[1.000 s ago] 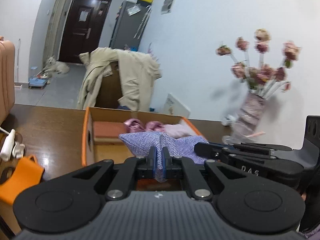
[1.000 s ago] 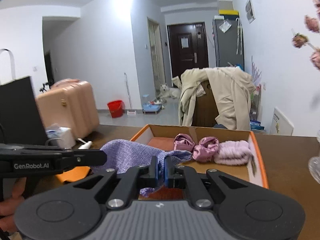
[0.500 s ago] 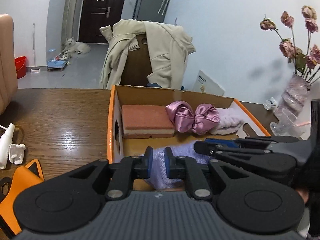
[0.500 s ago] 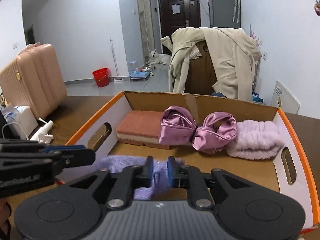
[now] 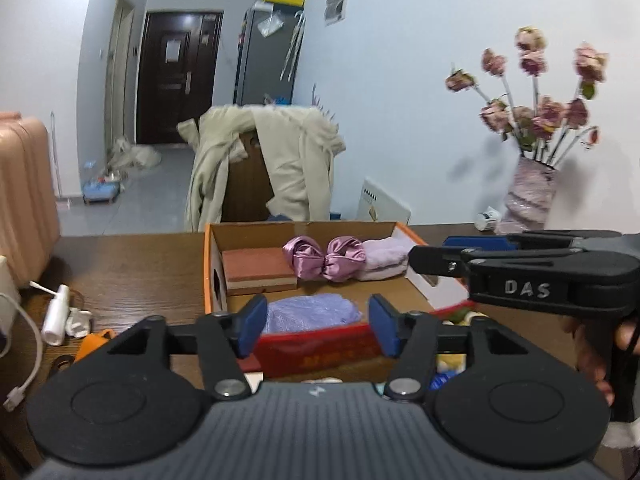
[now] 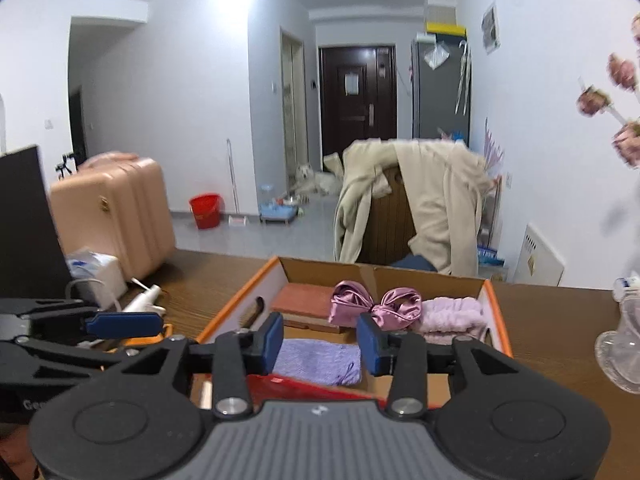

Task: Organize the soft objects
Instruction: 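Carry the lavender pouch into the box and open both grippers, then withdraw both grippers from the box back over the table items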

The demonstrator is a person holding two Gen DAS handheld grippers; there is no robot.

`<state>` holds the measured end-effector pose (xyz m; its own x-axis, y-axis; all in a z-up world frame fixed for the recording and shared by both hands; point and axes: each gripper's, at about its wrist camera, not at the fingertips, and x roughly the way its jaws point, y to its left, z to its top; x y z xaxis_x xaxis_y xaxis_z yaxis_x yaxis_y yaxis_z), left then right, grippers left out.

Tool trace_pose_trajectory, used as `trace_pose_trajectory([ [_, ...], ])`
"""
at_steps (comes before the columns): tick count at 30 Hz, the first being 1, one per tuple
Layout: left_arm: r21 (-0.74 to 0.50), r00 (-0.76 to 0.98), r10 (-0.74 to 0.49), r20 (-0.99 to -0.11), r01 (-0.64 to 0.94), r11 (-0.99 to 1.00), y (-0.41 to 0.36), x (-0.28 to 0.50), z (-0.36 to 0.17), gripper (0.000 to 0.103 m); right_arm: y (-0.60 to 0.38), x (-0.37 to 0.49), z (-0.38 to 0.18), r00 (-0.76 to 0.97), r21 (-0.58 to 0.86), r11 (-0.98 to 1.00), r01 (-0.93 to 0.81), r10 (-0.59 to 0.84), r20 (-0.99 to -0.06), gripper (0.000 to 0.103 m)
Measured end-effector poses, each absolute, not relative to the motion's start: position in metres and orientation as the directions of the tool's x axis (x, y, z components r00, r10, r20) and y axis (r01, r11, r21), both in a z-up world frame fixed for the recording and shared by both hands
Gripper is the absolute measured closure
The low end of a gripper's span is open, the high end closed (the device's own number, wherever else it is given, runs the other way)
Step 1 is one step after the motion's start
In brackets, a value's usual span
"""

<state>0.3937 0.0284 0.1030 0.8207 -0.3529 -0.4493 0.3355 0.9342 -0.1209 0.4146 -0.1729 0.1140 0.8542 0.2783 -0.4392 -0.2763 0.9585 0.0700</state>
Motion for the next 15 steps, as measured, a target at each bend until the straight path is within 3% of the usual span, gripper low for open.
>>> trace_pose_trajectory([
  [2,-0.091,0.838,-0.343,-0.424,0.338,0.937,0.026,0.367,0.106,0.031,-0.176,0.388,0.119,0.864,0.066,0.958,-0.280,0.281,-0.417,0.057],
  [15,-0.021,0.871,-0.338,-0.356,0.355,0.935,0.036,0.221,0.079,0.021,-0.189,0.221,0.091,0.905,0.065,0.967,-0.248,0.255,-0.341,0.048],
])
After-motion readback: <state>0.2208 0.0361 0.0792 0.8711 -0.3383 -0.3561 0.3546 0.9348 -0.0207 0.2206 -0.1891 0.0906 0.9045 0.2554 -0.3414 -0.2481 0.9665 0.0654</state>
